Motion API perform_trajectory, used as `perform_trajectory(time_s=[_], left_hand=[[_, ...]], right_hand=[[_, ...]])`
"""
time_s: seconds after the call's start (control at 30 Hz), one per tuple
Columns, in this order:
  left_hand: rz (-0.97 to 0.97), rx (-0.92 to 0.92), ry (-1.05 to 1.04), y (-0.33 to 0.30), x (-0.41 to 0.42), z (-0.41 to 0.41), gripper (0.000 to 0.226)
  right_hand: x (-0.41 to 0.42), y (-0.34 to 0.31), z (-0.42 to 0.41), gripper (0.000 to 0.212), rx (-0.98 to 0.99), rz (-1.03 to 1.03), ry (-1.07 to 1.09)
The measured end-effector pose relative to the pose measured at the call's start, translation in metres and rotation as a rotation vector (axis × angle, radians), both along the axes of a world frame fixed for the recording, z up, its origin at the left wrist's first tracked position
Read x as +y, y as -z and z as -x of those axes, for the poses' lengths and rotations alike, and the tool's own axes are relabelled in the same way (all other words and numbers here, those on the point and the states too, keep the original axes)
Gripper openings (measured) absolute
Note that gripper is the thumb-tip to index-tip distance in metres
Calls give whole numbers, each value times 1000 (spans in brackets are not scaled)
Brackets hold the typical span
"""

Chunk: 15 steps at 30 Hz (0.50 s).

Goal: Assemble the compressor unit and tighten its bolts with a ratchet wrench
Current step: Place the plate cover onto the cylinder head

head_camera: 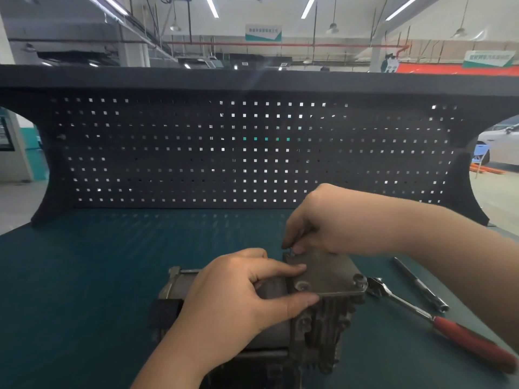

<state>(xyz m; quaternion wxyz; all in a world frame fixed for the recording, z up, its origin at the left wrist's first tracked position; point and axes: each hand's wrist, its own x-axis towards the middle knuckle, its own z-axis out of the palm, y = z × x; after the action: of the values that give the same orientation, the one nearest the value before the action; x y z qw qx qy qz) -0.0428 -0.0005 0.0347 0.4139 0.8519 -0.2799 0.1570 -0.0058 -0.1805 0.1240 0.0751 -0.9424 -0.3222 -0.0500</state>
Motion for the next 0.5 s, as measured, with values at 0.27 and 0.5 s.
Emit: perform_trajectory(time_s=[0.27, 0.5], left_hand=[[47, 26, 21, 0, -2, -1, 45], [38, 26, 23, 1, -2, -2, 42]], right_hand=[[14, -13, -1, 7, -27, 228, 21], [20, -13, 3, 17, -74, 393, 35]])
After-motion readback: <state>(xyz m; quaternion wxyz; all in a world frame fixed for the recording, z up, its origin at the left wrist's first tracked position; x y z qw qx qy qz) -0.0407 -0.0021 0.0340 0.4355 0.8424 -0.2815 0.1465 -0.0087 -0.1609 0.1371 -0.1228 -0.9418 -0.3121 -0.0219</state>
